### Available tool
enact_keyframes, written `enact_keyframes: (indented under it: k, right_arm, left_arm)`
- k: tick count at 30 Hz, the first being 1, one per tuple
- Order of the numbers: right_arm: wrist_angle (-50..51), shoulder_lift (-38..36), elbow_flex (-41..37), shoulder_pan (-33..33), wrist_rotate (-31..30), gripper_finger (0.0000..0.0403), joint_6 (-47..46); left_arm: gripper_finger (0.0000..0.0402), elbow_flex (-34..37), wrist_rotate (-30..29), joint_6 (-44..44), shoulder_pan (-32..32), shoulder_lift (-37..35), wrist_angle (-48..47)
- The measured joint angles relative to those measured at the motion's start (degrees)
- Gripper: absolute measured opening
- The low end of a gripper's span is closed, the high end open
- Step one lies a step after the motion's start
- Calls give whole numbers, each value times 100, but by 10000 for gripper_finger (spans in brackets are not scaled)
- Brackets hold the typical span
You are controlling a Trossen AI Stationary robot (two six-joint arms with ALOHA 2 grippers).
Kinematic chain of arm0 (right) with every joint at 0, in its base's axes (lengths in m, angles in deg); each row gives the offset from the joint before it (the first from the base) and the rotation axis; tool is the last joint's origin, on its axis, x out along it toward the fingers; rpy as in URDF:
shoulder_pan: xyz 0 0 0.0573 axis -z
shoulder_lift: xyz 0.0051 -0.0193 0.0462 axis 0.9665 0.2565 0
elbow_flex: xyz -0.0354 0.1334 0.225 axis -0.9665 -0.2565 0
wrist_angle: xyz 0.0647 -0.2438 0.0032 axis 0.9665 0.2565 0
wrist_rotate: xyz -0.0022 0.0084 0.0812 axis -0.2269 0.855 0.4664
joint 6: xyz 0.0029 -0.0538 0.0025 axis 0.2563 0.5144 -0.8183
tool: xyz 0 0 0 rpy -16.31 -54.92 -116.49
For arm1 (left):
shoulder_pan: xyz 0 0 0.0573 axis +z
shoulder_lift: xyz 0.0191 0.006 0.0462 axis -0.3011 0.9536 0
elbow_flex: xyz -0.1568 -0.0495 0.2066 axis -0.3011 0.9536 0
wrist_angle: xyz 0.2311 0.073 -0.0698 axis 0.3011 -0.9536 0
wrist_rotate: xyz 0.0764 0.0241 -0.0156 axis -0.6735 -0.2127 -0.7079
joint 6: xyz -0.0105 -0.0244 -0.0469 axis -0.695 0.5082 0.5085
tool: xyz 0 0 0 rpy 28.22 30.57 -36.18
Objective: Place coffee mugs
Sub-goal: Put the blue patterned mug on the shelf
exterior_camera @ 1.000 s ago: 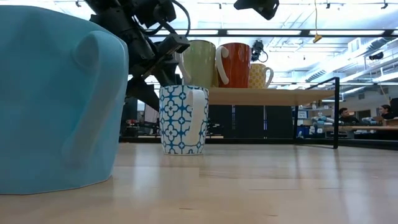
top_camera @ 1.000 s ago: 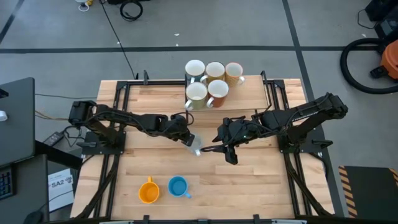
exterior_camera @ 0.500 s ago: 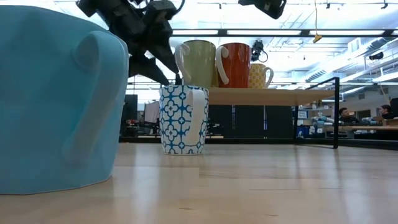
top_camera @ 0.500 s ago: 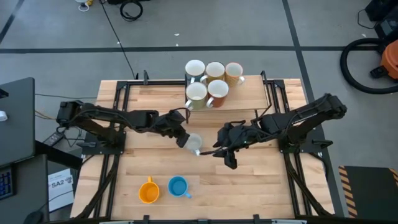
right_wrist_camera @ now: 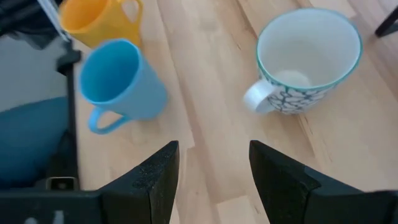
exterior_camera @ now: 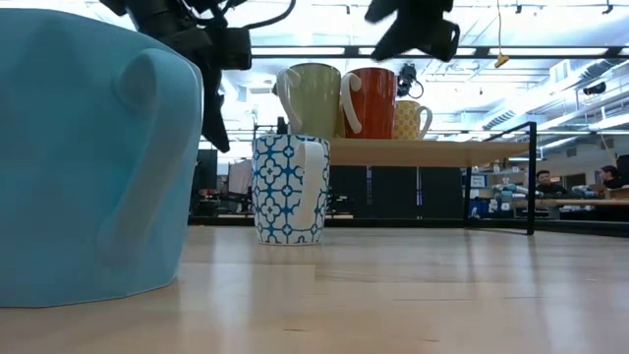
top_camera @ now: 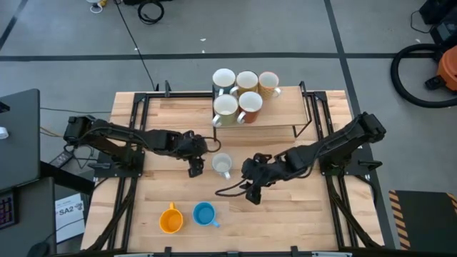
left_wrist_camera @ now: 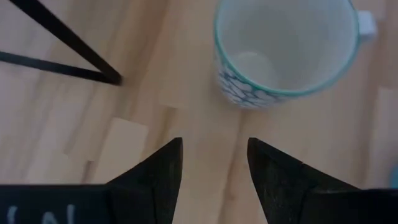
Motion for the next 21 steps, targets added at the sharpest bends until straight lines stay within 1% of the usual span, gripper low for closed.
enact_keyframes:
  k: [5,7,10,14,21]
  right_arm:
    - [1,347,0,0,-154,201,15]
    - [-29,500,0,11,-285,201,63]
    - [-88,692,0,64,-494,201,195]
    - [-166,923,0,203,-539,201,223]
    - [-463,1145,3,487,-561,201,522]
  left_arm:
    - [188,0,-693,-11,-108,0,196]
    - [188,0,-869,-7,-116,2,220]
    - [188,-2,-921,5,-95,63,420]
    - [188,-11,-917,0,-95,235,775]
    - [188,6,-888,8,-98,495,781]
